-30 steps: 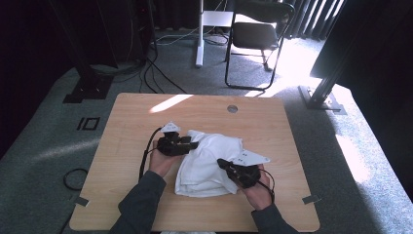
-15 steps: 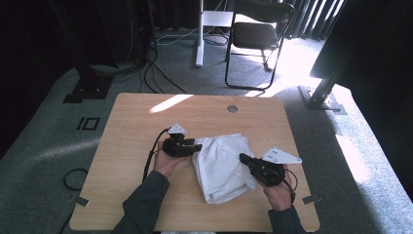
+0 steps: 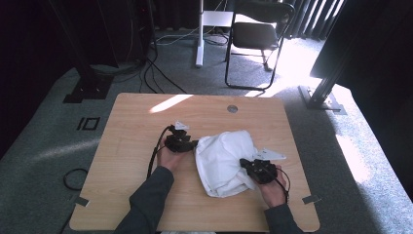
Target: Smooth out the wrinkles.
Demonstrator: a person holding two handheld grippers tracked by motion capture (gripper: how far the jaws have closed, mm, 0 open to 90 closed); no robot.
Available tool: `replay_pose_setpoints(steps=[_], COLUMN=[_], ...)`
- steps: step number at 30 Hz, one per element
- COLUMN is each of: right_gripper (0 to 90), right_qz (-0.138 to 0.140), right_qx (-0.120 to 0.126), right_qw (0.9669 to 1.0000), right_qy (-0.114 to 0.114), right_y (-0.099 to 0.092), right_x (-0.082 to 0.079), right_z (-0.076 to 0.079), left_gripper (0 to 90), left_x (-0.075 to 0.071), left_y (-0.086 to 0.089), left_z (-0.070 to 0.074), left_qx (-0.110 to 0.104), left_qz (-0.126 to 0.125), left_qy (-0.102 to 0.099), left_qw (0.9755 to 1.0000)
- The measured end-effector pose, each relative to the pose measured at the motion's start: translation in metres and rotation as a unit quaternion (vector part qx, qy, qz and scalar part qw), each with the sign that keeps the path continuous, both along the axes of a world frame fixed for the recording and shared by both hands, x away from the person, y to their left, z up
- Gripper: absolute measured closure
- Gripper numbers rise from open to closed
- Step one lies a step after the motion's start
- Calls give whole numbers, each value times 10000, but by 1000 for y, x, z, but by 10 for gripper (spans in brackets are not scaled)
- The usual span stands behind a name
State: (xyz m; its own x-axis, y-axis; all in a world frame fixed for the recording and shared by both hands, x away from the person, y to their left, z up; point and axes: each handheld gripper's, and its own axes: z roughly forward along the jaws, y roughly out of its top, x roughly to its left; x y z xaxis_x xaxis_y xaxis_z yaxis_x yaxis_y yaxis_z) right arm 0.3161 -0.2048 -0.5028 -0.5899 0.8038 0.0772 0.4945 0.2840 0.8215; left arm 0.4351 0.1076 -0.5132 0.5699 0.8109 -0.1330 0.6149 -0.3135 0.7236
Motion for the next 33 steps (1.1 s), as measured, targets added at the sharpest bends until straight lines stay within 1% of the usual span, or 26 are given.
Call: replay_pose_setpoints(steps=[4,5,6,7,8,9,10,11,12,13,14,15,16,17,18,19,20,22,23,25,28,29,30,31,32,33], right_gripper=[828,784,744,715,715,666,624,611,605,602,602,596,596,590,587,584,584,582,578,574,573,573,572,569,569,566], right_qz=[16,-41,-116,-215,-215,-330,-374,-364,-361,-351,-351,-303,-303,-313,-325,-338,-338,-384,-381,-392,-384,-375,-363,-363,-363,-356], right_qx=[24,59,107,117,117,51,-33,-80,-187,-285,-285,-417,-417,-525,-540,-551,-551,-527,-524,-498,-476,-481,-504,-551,-551,-583], right_qw=[10000,9999,9996,9993,9993,9988,9988,9989,9988,9988,9988,9987,9987,9981,9980,9979,9979,9978,9977,9977,9976,9975,9975,9973,9973,9971], right_qy=[-59,-135,-222,-287,-287,-355,-305,-278,-268,-196,-196,-61,-61,38,61,87,87,142,173,243,320,342,343,333,333,325], right_y=[2,-1,-5,-9,-9,-12,-17,-19,-19,-19,-19,-16,-16,-14,-14,-14,-14,-18,-19,-22,-22,-21,-20,-19,-19,-18], right_x=[0,1,2,4,4,6,15,20,24,28,28,34,34,37,38,38,38,37,36,36,37,37,38,38,38,38], right_z=[4,7,11,15,15,18,20,19,16,13,13,4,4,-4,-7,-10,-10,-16,-17,-19,-23,-25,-26,-27,-27,-28], left_gripper=[614,612,605,597,584,584,535,515,495,488,488,510,585,662,760,831,879,900,900,900,900,900,900,844,781,781], left_x=[-1,-7,-7,-14,-14,-19,-27,-31,-31,-40,-40,-44,-44,-43,-42,-40,-40,-37,-32,-25,-17,-18,-21,-25,-25,-31], left_y=[3,8,8,12,12,14,14,11,11,2,2,-8,-8,-12,-13,-14,-14,-13,-11,-7,2,4,9,11,11,13], left_z=[2,9,9,19,19,26,34,36,36,36,36,29,29,18,11,6,6,-1,-7,-14,-19,-18,-13,-8,-8,-1], left_qx=[-61,-365,-365,-580,-580,-800,-1175,-1189,-1189,-953,-953,-441,-441,-59,-2,117,117,205,455,573,521,405,140,-84,-84,-252], left_qz=[4,-7,-7,11,11,41,-140,-284,-284,-466,-466,-449,-449,-411,-432,-402,-402,-402,-334,-201,-53,39,108,121,121,89], left_qy=[-18,-108,-108,-280,-280,-357,-373,-402,-402,-475,-475,-460,-460,-370,-274,-257,-257,-181,-174,-79,15,-14,-70,-151,-151,-282], left_qw=[10000,9993,9993,9979,9979,9961,9923,9917,9917,9932,9932,9970,9970,9985,9987,9988,9988,9988,9983,9981,9986,9992,9998,9998,9998,9992])
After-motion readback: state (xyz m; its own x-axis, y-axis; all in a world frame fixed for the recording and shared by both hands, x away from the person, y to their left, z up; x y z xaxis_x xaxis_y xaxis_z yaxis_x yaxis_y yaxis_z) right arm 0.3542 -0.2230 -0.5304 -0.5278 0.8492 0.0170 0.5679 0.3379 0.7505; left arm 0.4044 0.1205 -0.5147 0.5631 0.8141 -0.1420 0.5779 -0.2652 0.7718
